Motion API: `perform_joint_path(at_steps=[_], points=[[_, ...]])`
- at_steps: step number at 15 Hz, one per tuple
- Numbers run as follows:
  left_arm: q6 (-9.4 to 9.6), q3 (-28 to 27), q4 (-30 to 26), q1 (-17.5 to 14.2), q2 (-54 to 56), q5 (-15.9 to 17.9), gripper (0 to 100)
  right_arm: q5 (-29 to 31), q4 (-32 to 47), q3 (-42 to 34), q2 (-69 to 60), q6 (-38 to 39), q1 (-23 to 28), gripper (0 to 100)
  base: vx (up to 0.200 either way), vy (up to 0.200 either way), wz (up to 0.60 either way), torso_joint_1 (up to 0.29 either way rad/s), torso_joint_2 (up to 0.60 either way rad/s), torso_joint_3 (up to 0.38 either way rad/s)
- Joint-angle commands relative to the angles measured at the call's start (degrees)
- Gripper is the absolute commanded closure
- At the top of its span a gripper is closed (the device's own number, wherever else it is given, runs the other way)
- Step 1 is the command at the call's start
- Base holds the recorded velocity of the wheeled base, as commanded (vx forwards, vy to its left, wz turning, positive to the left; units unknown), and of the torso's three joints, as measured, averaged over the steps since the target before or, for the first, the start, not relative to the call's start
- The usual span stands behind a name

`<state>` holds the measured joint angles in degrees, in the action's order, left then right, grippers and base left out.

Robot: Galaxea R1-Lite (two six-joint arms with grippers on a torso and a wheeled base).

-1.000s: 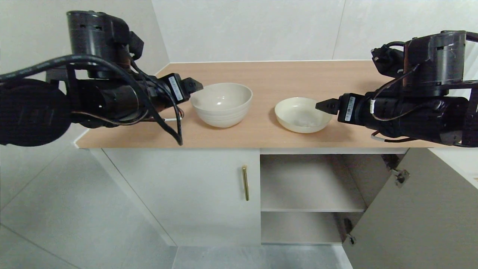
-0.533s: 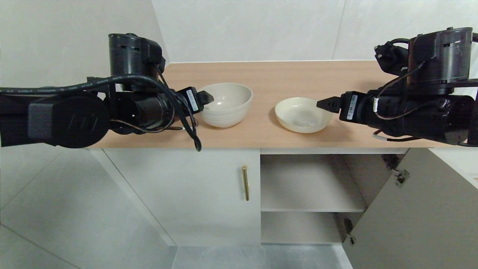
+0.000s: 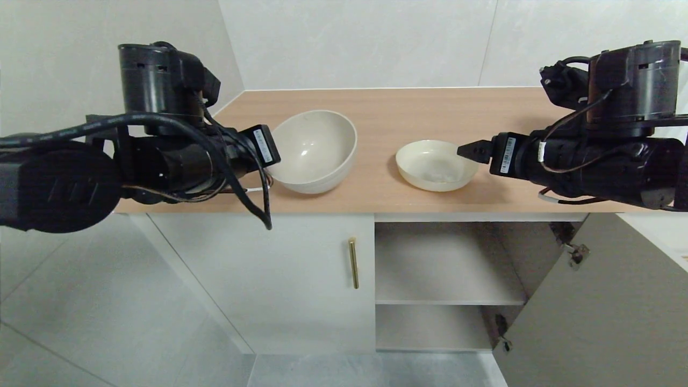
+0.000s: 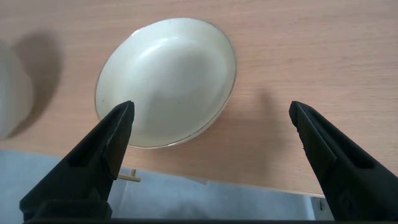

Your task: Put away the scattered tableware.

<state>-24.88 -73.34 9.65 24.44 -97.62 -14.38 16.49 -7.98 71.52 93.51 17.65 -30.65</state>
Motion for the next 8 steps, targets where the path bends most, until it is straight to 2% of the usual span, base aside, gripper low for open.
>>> perform_joint_path(at_steps=[1, 2, 4, 5, 8], points=[[1.24, 5.8, 5.4, 0.0, 4.0, 2.4, 100, 1.0, 0.0, 0.2, 1.3, -0.1, 0.1, 0, 0.0, 0.0, 0.0, 0.0, 0.0, 0.0], [3.35, 9.5, 11.2, -0.1, 5.1, 4.8, 100, 2.9, 0.0, 0.5, 2.7, -0.2, 0.1, 0, 0.0, 0.0, 0.0, 0.0, 0.0, 0.0], [6.78, 14.4, 17.6, -0.1, 6.5, 8.0, 100, 5.9, 0.0, 2.0, 5.5, -0.2, 0.0, 0, 0.0, 0.0, 0.0, 0.0, 0.0, 0.0], [7.57, 15.3, 19.1, -0.1, 6.7, 8.8, 100, 7.2, 0.0, 2.4, 6.5, -0.2, 0.0, 0, 0.0, 0.0, 0.0, 0.0, 0.0, 0.0], [7.57, 15.5, 19.5, -0.1, 7.2, 8.9, 100, 9.4, -0.1, 3.9, 8.5, 0.1, 0.0, 0, 0.0, 0.0, 0.0, 0.0, 0.0, 0.0]])
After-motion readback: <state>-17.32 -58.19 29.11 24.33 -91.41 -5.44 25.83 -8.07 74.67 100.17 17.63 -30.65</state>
